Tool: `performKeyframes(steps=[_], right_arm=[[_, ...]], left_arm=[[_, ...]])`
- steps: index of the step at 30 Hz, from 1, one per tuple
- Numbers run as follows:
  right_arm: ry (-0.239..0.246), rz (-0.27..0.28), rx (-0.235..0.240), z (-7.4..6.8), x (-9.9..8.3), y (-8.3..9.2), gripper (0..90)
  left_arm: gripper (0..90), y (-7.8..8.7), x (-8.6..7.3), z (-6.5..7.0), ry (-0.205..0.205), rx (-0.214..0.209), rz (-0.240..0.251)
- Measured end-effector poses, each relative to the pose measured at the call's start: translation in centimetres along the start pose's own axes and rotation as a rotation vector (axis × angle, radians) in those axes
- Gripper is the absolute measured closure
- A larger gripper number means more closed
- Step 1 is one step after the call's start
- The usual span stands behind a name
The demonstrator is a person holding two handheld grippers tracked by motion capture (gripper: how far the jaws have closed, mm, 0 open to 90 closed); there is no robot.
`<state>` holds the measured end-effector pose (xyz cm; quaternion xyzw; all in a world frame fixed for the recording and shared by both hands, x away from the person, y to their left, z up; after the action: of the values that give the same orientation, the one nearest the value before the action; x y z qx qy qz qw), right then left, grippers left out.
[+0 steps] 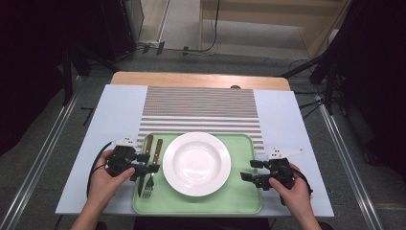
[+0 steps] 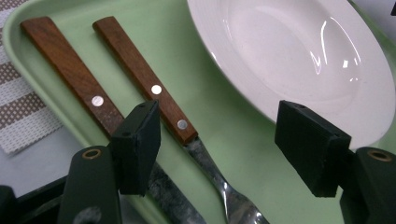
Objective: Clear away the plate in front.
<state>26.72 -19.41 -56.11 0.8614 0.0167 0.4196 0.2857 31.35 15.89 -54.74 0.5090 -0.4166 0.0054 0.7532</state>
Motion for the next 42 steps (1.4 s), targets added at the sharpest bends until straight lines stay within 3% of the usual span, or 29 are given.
performKeyframes(steps=[6,16,23,42], right_arm=[[0.003,0.001,0.001,0.1,-0.5,0.4,27.1],[-0.007,0.001,-0.013,0.5,-0.9,0.7,27.2],[-0.007,0.001,-0.015,0.7,-0.9,0.8,27.1],[-0.014,-0.022,-0.006,0.7,-1.1,0.5,27.1]], left_arm=[[30.9,0.2,-0.9,-0.9,0.013,0.02,-0.01],[30.9,0.9,-1.3,-1.4,0.029,0.01,0.013],[30.9,1.2,-1.8,-2.2,0.04,0.037,0.009],[30.8,1.6,-2.1,-3.5,0.06,0.056,0.014]])
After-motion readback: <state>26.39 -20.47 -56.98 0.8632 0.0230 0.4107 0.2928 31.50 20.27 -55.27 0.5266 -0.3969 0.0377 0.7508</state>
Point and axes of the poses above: each handheld gripper's, and its own axes: y roughly backward along the jaws, x roughly out of its top, z roughly to its right, the point moved 9 cm from there along -y, roughly forward along the jaws, and after that the axes turned 15 degrees about x, right-handed, at the moved point
